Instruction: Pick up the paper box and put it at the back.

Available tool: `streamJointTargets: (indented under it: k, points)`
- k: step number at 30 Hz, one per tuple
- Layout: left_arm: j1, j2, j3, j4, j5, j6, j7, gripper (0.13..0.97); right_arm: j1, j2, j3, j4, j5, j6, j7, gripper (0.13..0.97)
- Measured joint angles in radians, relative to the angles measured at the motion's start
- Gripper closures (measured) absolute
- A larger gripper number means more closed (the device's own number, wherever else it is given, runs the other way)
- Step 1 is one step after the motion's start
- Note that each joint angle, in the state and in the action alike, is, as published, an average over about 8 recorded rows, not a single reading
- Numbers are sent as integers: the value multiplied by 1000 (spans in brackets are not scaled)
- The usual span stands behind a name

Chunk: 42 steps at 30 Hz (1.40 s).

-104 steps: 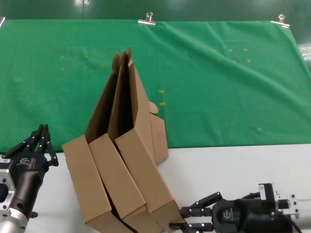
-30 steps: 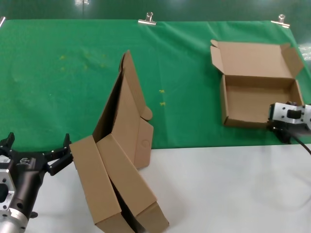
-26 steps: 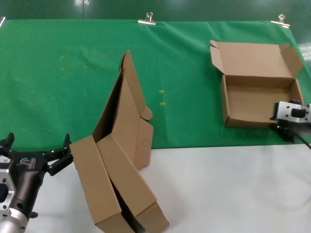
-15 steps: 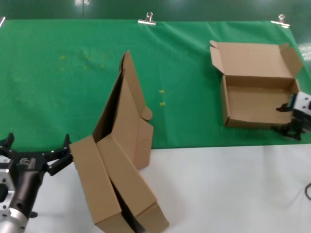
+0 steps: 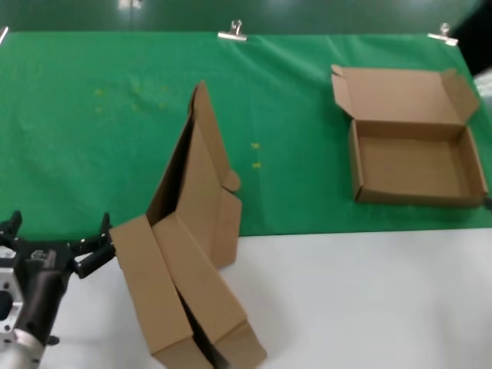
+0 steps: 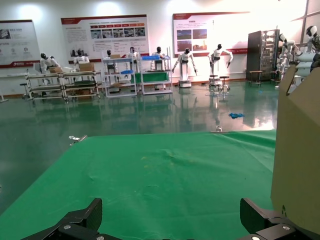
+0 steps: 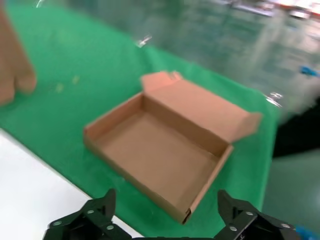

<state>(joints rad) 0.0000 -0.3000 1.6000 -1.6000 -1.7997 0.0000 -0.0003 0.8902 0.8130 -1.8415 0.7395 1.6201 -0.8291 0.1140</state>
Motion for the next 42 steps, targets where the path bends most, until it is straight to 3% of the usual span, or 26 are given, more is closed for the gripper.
streamJointTargets:
  k: [5,10,17,23,29,42]
  points:
    - [0,0,0,0,0,0,0,132,-223,67,94,196,210,77,210,371]
    - [0,0,0,0,0,0,0,132,-441,-15,281,370,339,154,407,267]
    - [0,0,0,0,0,0,0,132,-743,-233,532,652,336,268,698,229]
    - [0,0,0,0,0,0,0,132,-933,-263,504,828,344,431,858,165]
    - [0,0,0,0,0,0,0,132,-993,-255,442,884,368,519,881,138]
    - [0,0,0,0,0,0,0,132,-975,-293,417,878,338,560,735,129]
